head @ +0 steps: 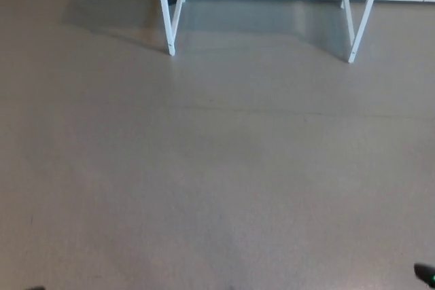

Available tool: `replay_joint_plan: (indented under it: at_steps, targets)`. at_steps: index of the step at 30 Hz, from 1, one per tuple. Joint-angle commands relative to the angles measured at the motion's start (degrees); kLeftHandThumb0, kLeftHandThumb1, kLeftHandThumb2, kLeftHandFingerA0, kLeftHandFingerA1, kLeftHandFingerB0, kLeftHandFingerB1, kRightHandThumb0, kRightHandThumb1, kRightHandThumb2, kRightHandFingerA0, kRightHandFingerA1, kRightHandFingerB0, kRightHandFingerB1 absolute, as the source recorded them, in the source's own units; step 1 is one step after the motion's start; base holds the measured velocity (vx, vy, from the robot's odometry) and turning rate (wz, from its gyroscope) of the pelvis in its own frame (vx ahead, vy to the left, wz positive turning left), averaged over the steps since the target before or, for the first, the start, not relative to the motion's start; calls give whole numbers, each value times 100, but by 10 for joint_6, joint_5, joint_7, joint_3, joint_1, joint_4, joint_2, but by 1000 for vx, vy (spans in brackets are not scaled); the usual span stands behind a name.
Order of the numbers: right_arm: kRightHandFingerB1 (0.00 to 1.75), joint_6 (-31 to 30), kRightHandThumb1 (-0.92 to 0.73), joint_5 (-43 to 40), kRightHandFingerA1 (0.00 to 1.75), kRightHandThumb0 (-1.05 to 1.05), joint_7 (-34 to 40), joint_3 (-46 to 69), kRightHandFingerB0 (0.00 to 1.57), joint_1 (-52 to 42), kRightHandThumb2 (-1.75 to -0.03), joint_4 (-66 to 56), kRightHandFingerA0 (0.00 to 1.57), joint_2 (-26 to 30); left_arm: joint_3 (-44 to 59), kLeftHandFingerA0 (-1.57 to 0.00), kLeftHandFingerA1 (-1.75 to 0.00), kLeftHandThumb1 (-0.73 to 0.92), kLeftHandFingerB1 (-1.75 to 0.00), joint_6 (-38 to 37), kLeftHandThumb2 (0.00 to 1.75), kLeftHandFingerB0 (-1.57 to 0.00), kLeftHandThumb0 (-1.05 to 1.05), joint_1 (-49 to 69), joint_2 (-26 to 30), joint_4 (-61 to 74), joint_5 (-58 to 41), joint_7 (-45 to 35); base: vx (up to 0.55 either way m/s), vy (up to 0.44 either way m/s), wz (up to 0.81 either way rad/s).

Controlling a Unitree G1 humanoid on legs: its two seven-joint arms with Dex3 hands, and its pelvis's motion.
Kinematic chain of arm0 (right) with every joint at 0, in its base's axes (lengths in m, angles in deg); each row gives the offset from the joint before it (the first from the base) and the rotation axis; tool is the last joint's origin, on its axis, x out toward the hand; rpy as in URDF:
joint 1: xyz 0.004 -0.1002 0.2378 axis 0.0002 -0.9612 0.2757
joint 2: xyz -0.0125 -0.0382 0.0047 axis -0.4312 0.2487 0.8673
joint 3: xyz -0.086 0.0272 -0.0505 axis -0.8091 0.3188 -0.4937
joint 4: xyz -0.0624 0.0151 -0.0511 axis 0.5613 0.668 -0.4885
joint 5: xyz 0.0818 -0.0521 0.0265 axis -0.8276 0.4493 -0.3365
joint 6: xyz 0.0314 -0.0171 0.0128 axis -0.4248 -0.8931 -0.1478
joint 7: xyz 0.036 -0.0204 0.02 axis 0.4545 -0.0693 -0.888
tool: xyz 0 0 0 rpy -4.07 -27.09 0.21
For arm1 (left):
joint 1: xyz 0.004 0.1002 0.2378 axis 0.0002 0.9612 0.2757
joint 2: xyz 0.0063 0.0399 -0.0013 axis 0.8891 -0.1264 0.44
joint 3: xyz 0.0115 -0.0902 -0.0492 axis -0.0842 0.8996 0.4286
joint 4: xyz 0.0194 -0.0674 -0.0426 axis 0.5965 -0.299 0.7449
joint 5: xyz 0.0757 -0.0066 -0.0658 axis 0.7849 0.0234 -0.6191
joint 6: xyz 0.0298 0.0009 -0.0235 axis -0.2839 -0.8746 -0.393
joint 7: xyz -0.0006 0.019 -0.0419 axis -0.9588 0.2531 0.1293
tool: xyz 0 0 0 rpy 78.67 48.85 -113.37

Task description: The robot walk up to a desk on which a bottle is kept on the left hand side and a container is kept on the right hand side. The robot uses its left hand to pick up the bottle and places it in the container.

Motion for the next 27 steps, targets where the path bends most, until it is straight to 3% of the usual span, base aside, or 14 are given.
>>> replay_joint_plan:
  at_steps: [1, 2, 18, 27]
  targets:
    - [46, -62, -49, -125, 59, -11, -44, 67, 7, -30, -92, -168, 35, -7, 77, -28, -36, 65, -31, 11, 62, -24, -16, 6, 29, 98, -127, -112, -28, -106, 20]
    - [47, -65, -50, -124, 59, -11, -45, 68, 7, -30, -92, -170, 34, -8, 78, -20, -53, 47, -48, 10, 92, -12, -10, 7, 28, 100, -125, -113, -42, -99, 5]
    - [46, -107, -52, -115, 59, -12, -52, 69, 6, -38, -94, -202, 34, -6, 78, -22, -53, 46, -49, 11, 92, -16, -9, 17, 28, 110, -113, -129, 159, 133, -4]
    - [46, -107, -51, -113, 59, -14, -58, 66, 6, -40, -93, -201, 35, -4, 76, -25, -54, 47, -49, 11, 92, -15, -8, 25, 28, 112, -111, -131, 264, -97, 14]
